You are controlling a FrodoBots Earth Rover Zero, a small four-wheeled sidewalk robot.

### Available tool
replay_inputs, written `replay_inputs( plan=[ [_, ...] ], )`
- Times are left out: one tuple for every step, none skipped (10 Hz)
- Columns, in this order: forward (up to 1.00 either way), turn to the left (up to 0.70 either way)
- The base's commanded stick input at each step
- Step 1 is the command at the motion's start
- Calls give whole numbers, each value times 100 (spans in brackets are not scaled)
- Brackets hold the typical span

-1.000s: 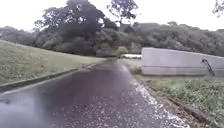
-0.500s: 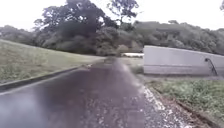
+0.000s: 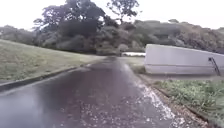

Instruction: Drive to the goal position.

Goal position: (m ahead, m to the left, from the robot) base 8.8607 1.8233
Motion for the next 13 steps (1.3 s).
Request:
replay_inputs(
  plan=[
    [45, -27],
    [45, -17],
    [45, 2],
    [45, 2],
    [45, 2],
    [45, 2],
    [45, 2],
    [45, 2],
    [45, 2],
    [45, 2],
    [45, 2],
    [45, 2],
    [45, 2]
  ],
)
